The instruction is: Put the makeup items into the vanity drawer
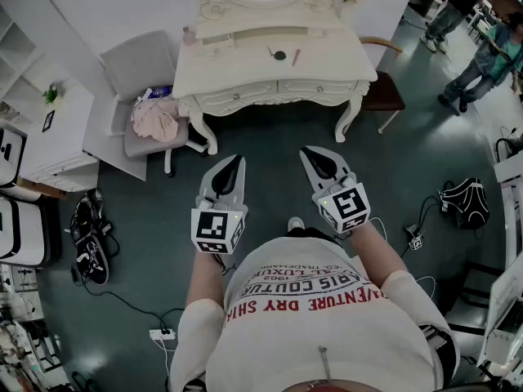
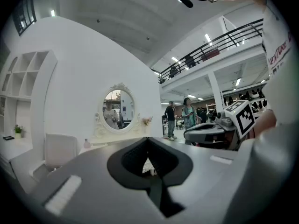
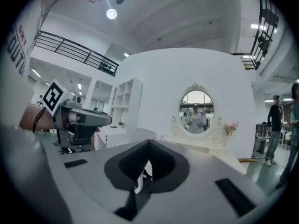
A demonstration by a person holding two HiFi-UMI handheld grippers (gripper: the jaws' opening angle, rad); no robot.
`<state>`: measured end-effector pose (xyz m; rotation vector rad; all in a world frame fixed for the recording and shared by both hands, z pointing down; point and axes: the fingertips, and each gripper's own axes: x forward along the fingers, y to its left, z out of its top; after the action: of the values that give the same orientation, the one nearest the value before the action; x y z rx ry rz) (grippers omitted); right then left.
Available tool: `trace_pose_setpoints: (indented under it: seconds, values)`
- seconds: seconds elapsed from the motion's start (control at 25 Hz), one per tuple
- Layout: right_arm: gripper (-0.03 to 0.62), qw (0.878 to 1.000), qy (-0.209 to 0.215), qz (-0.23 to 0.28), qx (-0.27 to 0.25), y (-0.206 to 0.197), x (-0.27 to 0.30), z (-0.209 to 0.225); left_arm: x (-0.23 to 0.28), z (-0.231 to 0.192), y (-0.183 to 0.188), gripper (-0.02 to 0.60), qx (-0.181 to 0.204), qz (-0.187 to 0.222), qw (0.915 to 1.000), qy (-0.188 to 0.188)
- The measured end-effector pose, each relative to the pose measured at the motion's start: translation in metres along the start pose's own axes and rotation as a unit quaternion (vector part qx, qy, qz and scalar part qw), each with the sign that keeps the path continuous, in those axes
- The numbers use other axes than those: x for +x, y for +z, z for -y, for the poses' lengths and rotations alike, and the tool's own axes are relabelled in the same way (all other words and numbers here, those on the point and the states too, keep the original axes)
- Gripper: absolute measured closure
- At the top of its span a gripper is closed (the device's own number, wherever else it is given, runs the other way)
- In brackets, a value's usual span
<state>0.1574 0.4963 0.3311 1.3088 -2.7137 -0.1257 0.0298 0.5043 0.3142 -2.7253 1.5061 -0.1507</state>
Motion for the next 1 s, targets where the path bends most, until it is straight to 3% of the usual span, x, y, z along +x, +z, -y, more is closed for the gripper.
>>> trace_pose_setpoints:
  seconds: [0.76, 0.8, 0.88, 0.92, 1.0]
  values:
    - [0.585, 1.000, -0.006, 0.003, 0.025, -0.007, 0.007, -0.004, -0.002, -0.010, -0.008, 0.572, -0.010, -0.005, 0.9999, -0.006]
    - [0.565, 1.000, -0.007, 0.002, 0.029, -0.008, 0.008, -0.004, -0.003, -0.012, -0.009, 0.572, -0.010, -0.005, 0.9999, -0.006]
    - [0.430, 0.999, -0.010, -0.003, 0.038, -0.013, 0.012, -0.003, -0.003, -0.016, -0.012, 0.572, -0.011, -0.007, 0.9999, -0.006]
    - [0.393, 0.999, -0.010, -0.007, 0.042, -0.015, 0.015, -0.002, -0.003, -0.018, -0.014, 0.572, -0.013, -0.008, 0.9999, -0.004]
    - [0.390, 0.999, -0.005, -0.017, 0.045, -0.020, 0.020, -0.001, -0.002, -0.024, -0.016, 0.572, -0.016, -0.010, 0.9998, 0.001]
